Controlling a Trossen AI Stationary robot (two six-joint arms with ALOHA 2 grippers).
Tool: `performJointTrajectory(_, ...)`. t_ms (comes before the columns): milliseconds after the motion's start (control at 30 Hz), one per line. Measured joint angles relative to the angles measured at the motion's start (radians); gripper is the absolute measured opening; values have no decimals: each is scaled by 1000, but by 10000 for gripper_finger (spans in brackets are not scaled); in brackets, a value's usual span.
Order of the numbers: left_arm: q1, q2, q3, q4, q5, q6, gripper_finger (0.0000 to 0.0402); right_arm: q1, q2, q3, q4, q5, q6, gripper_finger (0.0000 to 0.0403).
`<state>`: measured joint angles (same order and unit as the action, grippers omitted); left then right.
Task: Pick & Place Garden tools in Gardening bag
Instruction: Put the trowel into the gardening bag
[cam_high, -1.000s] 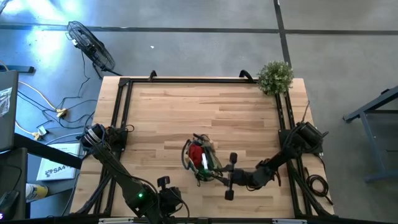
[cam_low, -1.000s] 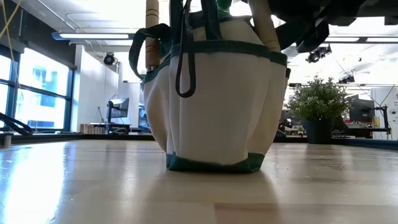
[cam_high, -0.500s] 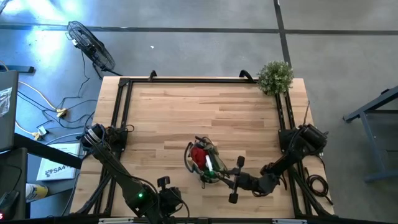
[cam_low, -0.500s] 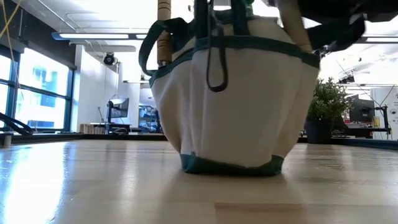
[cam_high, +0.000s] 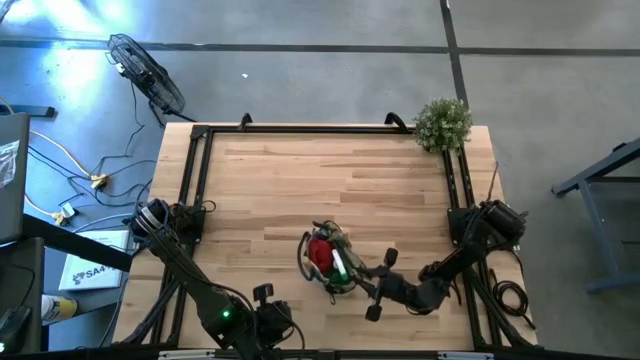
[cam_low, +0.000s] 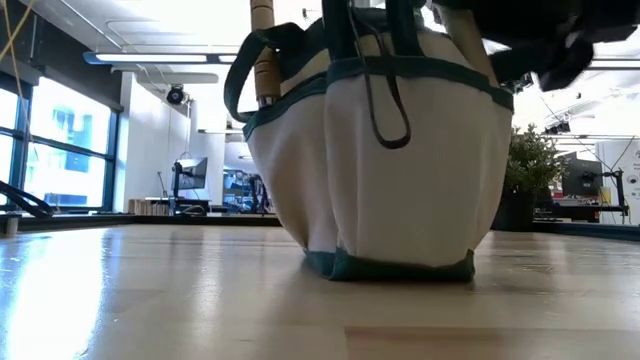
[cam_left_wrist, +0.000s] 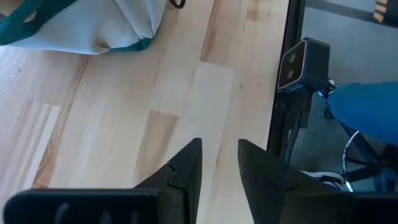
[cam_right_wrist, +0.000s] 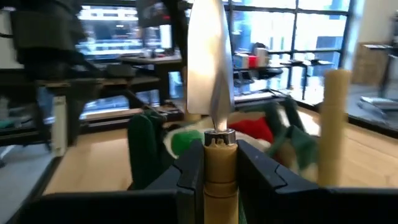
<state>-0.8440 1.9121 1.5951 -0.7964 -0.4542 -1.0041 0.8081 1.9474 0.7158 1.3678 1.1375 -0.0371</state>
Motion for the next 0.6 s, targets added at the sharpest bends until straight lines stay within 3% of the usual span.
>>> performJointTrajectory(133,0,0,0,12,1,-3,100,31,-1,0,3,106,-27,56)
performJointTrajectory(400,0,0,0,11,-1,29,100,93,-45,0,7,207,-85,56)
performJointTrajectory(600,0,0,0,11,-7,31,100,115,-46,0,-46,278,-21,56)
